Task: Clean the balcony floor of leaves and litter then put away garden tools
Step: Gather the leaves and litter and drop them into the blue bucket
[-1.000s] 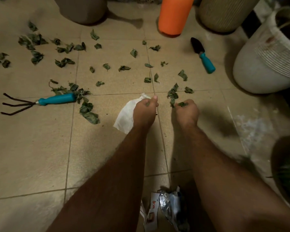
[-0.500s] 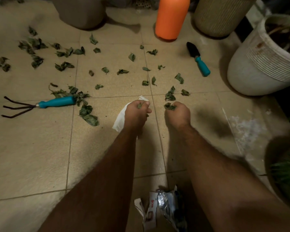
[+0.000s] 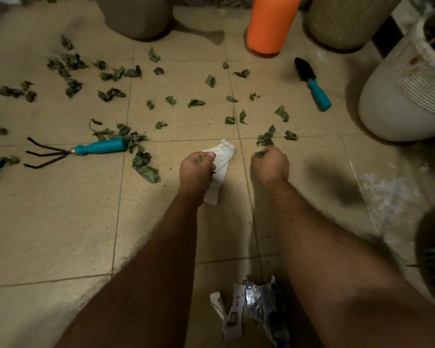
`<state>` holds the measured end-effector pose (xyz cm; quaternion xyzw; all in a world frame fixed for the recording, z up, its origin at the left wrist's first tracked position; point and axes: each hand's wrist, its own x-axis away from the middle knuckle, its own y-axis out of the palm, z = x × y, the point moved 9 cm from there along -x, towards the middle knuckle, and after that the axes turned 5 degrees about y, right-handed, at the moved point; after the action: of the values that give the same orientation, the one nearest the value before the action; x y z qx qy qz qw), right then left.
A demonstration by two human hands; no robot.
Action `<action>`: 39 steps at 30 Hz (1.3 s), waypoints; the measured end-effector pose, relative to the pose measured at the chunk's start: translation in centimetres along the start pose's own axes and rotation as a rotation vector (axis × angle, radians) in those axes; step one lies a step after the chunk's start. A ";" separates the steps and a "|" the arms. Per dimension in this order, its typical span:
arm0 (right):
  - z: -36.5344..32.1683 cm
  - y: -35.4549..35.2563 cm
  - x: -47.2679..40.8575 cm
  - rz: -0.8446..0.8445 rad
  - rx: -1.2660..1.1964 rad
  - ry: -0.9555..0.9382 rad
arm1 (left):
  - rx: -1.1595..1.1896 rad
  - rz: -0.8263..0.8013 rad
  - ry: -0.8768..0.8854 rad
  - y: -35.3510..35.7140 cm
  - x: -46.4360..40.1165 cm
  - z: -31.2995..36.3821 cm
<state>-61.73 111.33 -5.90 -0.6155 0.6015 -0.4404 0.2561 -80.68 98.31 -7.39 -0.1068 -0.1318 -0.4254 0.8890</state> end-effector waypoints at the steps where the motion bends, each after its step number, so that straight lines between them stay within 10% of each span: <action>1: 0.4 0.2 0.1 -0.029 -0.137 0.030 | 0.014 -0.004 -0.005 0.1 0.0 0.1; 6: 0.4 1.8 2.1 -0.383 -1.180 0.331 | 0.161 0.022 -0.103 0.8 0.7 1.2; 9: -2.2 1.4 4.2 -0.524 -1.411 0.369 | 0.301 0.028 -0.221 1.6 1.3 2.4; 19: -8.2 -12.7 13.5 -0.660 -1.655 0.526 | 0.556 -0.017 -0.403 1.2 12.1 17.5; 39: -30.7 -67.8 31.1 -0.646 -1.542 0.385 | 0.469 -0.054 -0.225 -2.7 37.1 74.6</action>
<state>-56.45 97.69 73.41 -0.6732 0.5610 -0.0563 -0.4784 -71.19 92.19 75.22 0.0592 -0.3278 -0.3920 0.8576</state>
